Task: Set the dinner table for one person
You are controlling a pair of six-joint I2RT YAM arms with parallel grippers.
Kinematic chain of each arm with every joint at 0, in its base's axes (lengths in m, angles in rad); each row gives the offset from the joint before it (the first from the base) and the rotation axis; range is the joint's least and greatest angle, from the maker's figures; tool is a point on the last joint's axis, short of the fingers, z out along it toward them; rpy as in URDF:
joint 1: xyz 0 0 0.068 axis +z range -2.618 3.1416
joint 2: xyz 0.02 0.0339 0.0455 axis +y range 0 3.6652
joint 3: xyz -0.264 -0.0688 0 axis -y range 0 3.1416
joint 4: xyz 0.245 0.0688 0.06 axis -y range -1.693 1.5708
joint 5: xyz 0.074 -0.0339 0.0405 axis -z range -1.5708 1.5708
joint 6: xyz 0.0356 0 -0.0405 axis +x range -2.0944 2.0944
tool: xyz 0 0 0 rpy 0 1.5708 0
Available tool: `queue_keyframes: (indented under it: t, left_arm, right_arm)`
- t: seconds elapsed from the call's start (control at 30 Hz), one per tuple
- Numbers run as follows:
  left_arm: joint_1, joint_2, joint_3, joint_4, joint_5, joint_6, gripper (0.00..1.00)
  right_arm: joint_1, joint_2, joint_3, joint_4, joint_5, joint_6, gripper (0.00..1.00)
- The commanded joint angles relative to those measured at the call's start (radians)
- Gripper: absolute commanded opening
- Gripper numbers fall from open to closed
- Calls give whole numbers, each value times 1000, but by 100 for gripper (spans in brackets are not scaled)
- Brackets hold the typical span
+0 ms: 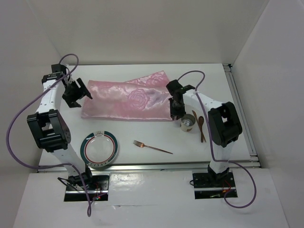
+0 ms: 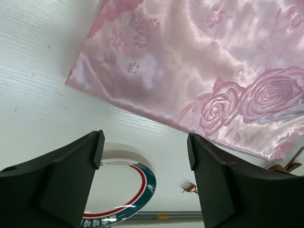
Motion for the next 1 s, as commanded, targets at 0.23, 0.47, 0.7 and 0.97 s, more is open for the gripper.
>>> queue_keyframes:
  t: [0.23, 0.47, 0.7, 0.97]
  left_arm:
    - [1, 46, 57, -14, -124, -12, 75]
    - [11, 12, -175, 85, -129, -46, 100]
    - [20, 163, -195, 141, -89, -65, 100]
    - [20, 218, -152, 176, -57, -66, 28]
  right_arm:
    - [-12, 15, 148, 6, -45, -13, 57]
    - [-72, 74, 195, 38, -193, 9, 71]
    - [-130, 166, 240, 12, -208, -16, 75]
    - [-118, 216, 239, 12, -214, -37, 74]
